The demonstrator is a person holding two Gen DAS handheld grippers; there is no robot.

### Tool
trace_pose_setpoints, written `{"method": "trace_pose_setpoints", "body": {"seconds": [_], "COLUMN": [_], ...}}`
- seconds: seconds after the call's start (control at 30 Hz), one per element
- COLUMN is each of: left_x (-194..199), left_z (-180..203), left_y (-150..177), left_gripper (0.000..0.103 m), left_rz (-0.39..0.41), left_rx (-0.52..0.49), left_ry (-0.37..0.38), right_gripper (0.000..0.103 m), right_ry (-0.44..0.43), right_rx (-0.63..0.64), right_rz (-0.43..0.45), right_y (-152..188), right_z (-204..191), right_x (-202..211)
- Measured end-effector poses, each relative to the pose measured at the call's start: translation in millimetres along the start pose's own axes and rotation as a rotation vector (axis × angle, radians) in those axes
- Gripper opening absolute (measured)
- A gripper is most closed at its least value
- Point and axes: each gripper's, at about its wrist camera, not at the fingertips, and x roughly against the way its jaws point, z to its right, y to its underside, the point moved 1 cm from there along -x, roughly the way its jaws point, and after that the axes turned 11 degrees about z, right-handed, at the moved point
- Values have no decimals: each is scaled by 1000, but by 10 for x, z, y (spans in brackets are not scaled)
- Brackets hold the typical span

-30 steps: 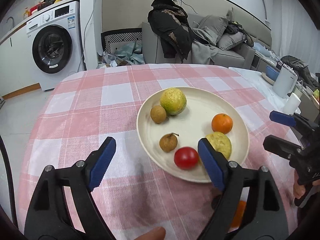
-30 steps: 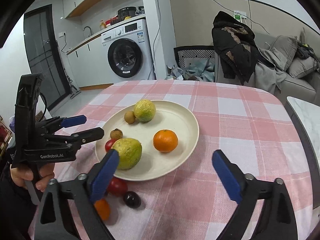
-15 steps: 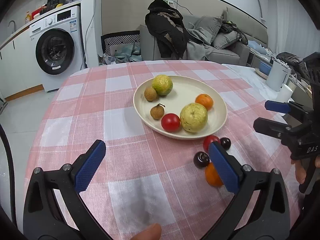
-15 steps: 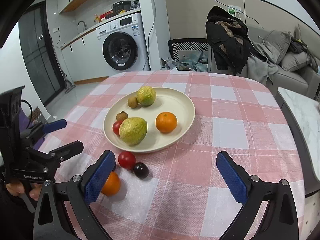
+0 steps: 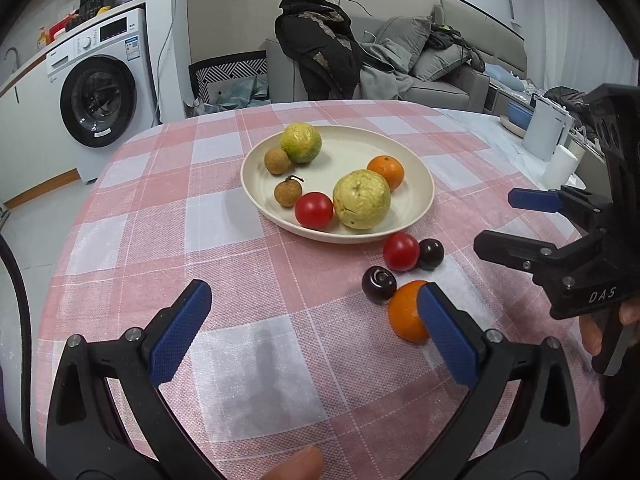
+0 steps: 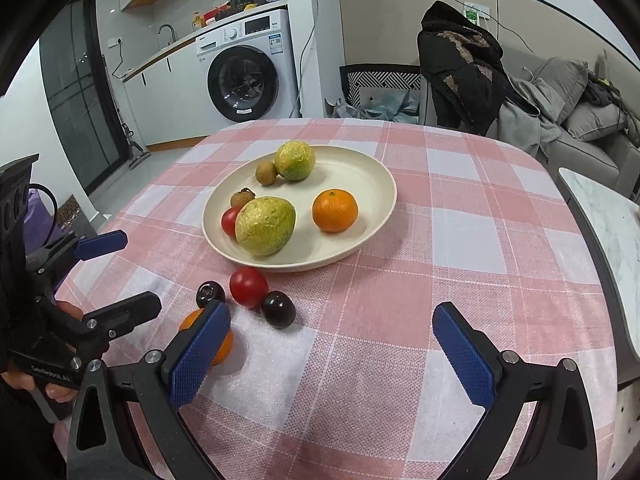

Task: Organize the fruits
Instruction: 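Withdraw both open tools from the plate toward the remaining fruits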

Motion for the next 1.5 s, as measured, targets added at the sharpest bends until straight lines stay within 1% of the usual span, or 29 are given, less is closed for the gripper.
{"method": "trace_pose_setpoints", "body": {"seconds": [0.17,0.37,0.53,0.63,0.77,0.83,0.87,0.97,1.0,1.07,1.17,1.2,1.3,1.33,1.4,1.5], "left_x": [-24,-21,-3,14,6,-19,-34,-68,-81,-93,-92,-93,-96,-97,-99,-109], "left_z": [10,-92,-159,-183,-184,-174,-171,-169,-173,-195,-243,-254,-266,-265,-256,-227], "left_y": [16,-7,-38,-52,-40,-22,-12,10,16,22,15,11,4,4,5,7], "left_gripper": [102,102,102,102,102,102,102,102,102,102,102,102,102,102,102,102], "left_rz": [-8,-11,-8,-4,-13,-24,-31,-43,-50,-51,-52,-52,-52,-53,-55,-60], "left_rx": [-28,1,16,21,22,15,15,15,16,25,54,59,60,60,55,42], "left_ry": [-12,-10,-12,-16,-9,-12,-11,-15,-19,-21,-4,-3,-8,-7,-4,-2], "right_gripper": [103,103,103,103,103,102,100,87,84,82,79,77,70,70,65,62], "right_ry": [-16,-58,-117,-126,-174,-182,-184,-199,-199,-188,-200,-203,-209,-212,-215,-222], "right_rx": [22,31,27,29,4,9,13,15,21,36,39,43,51,52,55,65], "right_rz": [-17,-54,-85,-110,-132,-133,-128,-117,-118,-115,-125,-128,-136,-136,-134,-139], "right_y": [38,91,153,190,237,252,252,244,247,249,263,268,284,287,293,302], "right_z": [-56,-151,-274,-334,-399,-436,-452,-486,-501,-526,-548,-555,-588,-599,-617,-645], "right_x": [-33,-97,-145,-188,-225,-227,-216,-194,-195,-196,-210,-213,-224,-227,-224,-235]}}
